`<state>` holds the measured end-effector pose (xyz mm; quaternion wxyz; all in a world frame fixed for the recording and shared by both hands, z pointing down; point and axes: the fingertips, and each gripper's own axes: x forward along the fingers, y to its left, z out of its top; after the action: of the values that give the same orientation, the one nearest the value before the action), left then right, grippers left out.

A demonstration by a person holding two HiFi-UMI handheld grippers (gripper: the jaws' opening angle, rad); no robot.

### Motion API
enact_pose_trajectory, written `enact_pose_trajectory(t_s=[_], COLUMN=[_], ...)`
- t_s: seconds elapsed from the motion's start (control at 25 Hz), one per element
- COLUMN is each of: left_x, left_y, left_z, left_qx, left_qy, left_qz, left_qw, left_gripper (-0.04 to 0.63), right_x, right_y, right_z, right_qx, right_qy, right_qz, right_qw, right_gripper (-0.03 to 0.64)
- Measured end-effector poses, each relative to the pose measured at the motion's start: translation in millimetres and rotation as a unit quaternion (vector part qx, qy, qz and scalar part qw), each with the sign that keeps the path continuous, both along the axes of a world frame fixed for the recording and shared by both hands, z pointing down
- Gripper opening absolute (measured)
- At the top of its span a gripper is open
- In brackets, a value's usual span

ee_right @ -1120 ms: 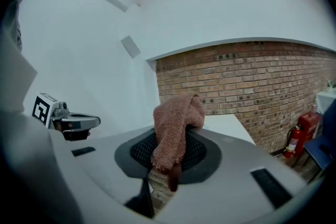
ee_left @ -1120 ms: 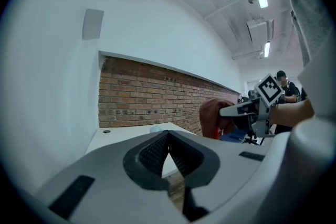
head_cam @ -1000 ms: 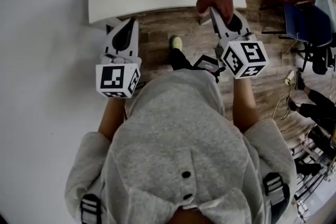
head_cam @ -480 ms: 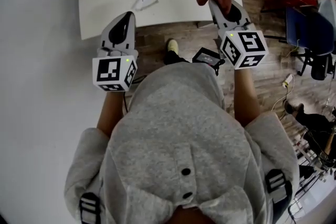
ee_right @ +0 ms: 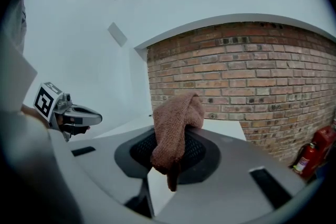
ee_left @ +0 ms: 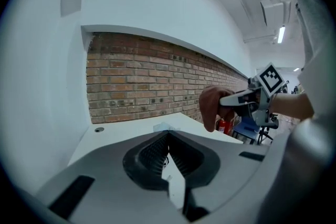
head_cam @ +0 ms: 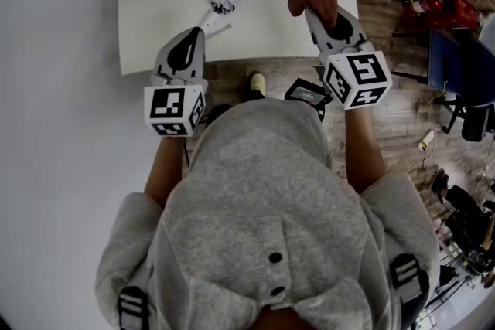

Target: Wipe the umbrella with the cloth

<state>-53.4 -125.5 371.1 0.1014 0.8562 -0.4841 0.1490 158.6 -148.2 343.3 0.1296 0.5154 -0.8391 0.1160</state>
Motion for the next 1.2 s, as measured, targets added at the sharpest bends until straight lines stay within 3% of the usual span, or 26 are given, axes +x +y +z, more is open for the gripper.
enact_pose_trajectory(t_s=[0.32,0.84,1.08,1.2], left_x=[-4.5,-19.0,-21.0,-19.1], left_y=[-12.7,-31.3,-45.6,-52.6], left_z=[32.0,72.0,119.5,145.6], left_qx=[-0.027,-0.062,-0.111,-0.135], left_qy=[-0.048,-0.047,-0.071,-0.086], left_qz=[-0.01,-0.023,0.003,0.016], left_qw=[0.9985,0.9967,0.9913,0.987], left_gripper=[0.015,0.017,0.021,0.06], right_x=[-6.7,-22.7,-44.6,-53.7], right_y=[-30.0,-104.8,-134.9,-140.4], right_z=[19.3,81.8,114.6,120.9], right_qx=[-0.007,-0.02,-0.052,-0.06], right_qy=[0.002,0.077,0.088,0.089], right_qz=[-0.02,-0.02,-0.028,-0.03], right_qw=[1.0,0.997,0.994,0.994], right_gripper=[0.08,0.08,0.08,0.08])
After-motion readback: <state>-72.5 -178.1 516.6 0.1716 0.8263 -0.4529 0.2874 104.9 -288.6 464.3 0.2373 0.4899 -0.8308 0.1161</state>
